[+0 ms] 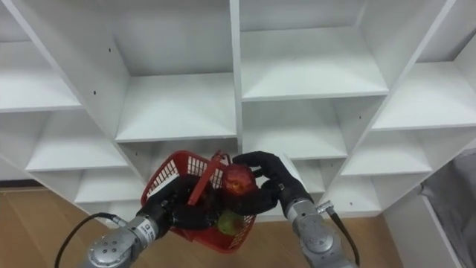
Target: Collect fruits from the closet
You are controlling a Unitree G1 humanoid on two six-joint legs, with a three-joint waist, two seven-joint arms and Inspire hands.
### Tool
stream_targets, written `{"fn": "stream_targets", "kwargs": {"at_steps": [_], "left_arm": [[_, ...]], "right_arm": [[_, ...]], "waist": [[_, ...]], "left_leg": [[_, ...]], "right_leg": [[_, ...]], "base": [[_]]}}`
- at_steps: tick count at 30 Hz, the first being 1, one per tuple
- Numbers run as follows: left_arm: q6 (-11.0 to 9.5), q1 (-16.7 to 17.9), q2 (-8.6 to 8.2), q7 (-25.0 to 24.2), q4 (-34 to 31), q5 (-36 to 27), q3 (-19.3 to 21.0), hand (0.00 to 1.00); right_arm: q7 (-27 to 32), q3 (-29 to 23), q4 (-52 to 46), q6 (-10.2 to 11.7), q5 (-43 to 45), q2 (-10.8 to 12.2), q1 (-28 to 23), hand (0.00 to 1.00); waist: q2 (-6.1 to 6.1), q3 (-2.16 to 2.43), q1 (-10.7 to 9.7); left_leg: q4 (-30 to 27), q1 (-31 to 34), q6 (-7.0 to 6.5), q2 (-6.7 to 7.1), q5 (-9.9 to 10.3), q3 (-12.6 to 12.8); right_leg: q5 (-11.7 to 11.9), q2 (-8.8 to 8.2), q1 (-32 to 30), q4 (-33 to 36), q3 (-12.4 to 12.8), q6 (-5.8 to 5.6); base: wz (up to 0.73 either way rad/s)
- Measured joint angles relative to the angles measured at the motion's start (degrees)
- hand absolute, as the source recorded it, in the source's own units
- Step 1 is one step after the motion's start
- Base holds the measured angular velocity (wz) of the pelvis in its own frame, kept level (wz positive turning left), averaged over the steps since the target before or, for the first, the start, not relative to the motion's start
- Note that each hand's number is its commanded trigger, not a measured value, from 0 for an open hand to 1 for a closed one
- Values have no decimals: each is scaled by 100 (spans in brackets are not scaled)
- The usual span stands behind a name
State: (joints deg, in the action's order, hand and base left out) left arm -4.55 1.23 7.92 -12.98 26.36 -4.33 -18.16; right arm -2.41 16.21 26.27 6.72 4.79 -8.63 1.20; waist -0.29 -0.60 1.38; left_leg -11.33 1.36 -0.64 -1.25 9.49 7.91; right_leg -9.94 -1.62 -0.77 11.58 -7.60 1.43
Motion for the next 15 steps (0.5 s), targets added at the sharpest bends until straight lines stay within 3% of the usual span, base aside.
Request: {"fn": "stream_targets", "kwargs": {"at_steps": [15], "left_arm": [[-1, 0, 1, -12, -23, -11, -3, 100]], "right_arm": [[35, 5, -2, 0, -13, 1, 0, 100]], "waist": [[-4, -4, -4]], "left_leg": [[3, 13, 0, 6, 0, -4]], "right_leg": [[-1, 2, -64, 2, 49, -2]], "base": [[-2]]}}
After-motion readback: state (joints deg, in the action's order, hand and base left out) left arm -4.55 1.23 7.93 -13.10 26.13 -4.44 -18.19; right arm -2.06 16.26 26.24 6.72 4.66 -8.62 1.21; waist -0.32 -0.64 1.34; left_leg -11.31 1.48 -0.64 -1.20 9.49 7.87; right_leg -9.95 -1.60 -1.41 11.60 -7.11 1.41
